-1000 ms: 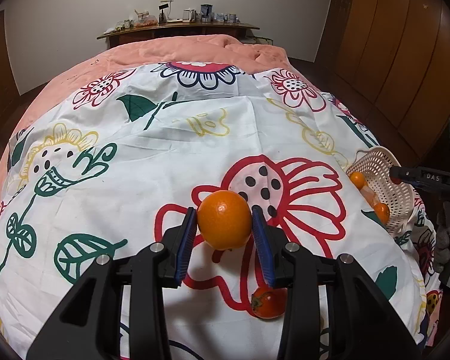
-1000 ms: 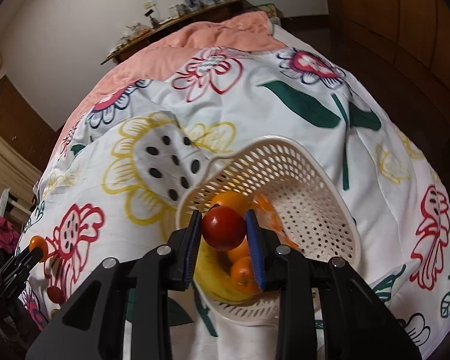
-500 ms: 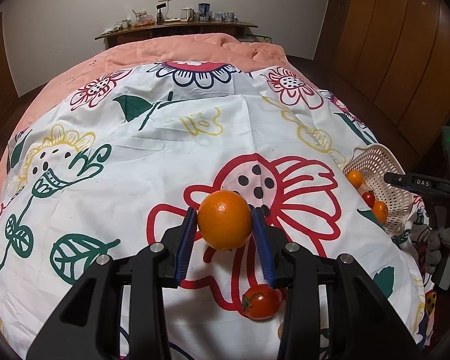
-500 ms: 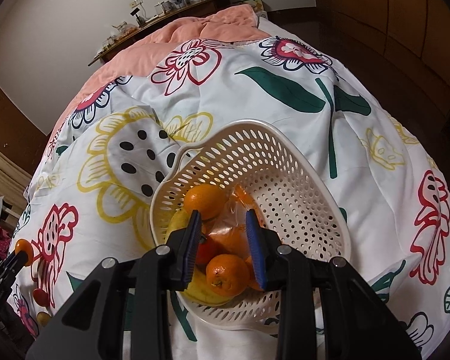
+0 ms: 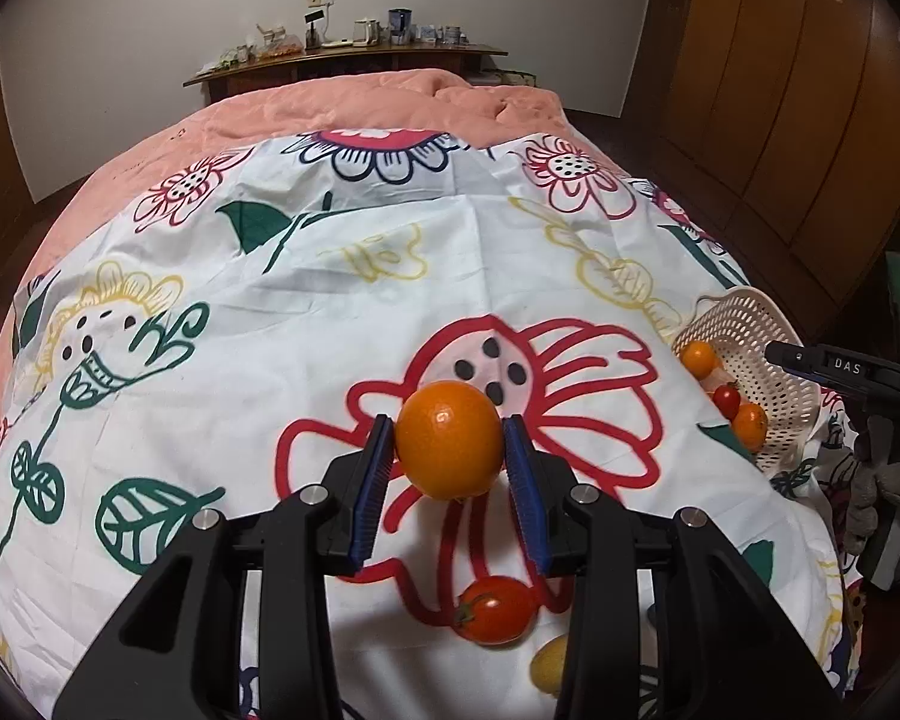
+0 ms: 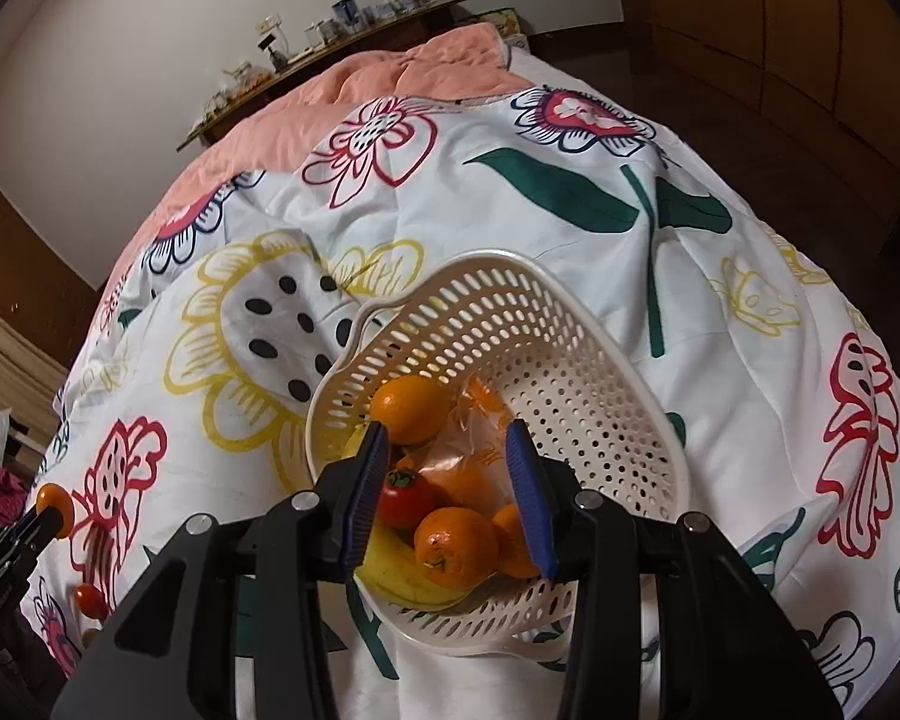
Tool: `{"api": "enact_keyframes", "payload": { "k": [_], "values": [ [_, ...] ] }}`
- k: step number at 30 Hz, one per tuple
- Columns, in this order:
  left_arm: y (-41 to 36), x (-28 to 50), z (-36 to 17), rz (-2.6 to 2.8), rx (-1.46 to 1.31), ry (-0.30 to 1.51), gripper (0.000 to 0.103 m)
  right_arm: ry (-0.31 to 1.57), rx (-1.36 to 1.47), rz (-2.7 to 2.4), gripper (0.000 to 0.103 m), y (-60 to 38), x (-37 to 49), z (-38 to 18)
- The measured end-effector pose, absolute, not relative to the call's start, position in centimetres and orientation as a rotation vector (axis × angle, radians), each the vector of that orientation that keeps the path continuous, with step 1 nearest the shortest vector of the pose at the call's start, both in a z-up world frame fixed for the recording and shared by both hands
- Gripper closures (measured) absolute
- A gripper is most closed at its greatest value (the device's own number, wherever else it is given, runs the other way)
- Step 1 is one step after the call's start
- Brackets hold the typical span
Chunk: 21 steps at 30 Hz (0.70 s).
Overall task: Organize fruits
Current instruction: 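Open the right gripper to drop the red tomato into the basket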
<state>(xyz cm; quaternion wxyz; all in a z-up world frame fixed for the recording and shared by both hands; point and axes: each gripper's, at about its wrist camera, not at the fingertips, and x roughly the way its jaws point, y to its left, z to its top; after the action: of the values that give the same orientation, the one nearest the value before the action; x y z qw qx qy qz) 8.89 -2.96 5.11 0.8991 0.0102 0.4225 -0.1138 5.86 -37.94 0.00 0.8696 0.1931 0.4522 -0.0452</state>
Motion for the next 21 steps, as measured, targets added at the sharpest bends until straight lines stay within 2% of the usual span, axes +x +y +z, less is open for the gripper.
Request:
{"api": "enact_keyframes", "payload": {
  "k": [17,18,21],
  "values": [
    [-11.5,9.8,7.0,-0.402,0.107,0.879,0.064,0.814,0.448,-0.159,0.061,-41.5,2.9,0.6],
    [-12.1,10.0,7.0,-0.411,0.113,0.884,0.064,0.804,0.443,-0.163,0.06,-41.5,2.8,0.7],
    [-14.3,10.3,6.8,-0.449,0.133,0.893,0.064,0.767,0.423,-0.171,0.048,-41.7,2.3,1.0]
  ]
}}
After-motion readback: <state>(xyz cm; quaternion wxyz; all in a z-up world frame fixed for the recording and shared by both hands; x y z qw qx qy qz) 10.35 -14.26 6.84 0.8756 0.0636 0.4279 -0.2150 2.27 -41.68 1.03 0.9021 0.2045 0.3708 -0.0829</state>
